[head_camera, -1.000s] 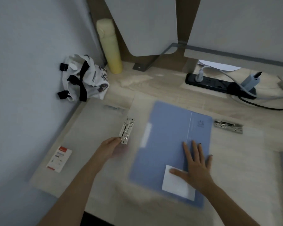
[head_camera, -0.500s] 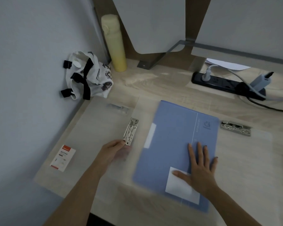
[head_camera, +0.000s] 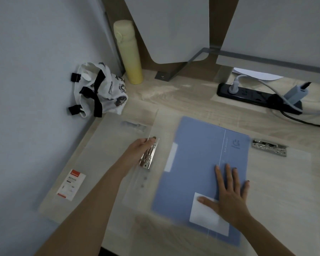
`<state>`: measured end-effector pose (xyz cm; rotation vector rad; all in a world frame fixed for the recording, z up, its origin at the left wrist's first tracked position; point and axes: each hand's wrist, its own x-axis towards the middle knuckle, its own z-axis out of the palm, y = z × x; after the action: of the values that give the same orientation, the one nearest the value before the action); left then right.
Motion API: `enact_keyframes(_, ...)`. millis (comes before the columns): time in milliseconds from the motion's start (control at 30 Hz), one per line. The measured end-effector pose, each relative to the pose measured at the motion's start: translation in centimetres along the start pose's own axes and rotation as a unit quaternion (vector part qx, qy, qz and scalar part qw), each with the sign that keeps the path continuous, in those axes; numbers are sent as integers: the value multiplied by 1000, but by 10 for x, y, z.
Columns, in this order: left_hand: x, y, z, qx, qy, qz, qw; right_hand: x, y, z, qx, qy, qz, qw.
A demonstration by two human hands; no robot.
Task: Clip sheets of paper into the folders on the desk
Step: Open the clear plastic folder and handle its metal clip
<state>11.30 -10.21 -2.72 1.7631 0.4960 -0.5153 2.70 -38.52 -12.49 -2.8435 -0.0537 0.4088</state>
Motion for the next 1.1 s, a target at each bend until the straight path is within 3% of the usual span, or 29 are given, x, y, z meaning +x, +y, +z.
enact_keyframes(167, 1, -6, -23, -28, -115, -40, 992, 0, -1, -3, -16, -14, 9, 1000)
enact_keyframes(333, -3, -39, -41, -62, -156, -31, 985, 0, -3, -6, -29, -34, 6, 999)
enact_keyframes(567, 3, -38, -30, -68, -69, -30, 995, 0, 0, 0, -19, -5, 0, 1000)
enact_keyframes(833, 30, -18, -3, -66, 93, -46, 992, -1, -2, -4, -17, -21, 13, 1000)
enact_keyframes(967, 38, -14, 9, -3, 145, -67, 987, 0, -4, -7, -19, -23, 15, 999)
enact_keyframes(1100, 34, -2, 28, 130, 248, 19, 960, -2, -3, -7, -22, -26, 9, 999)
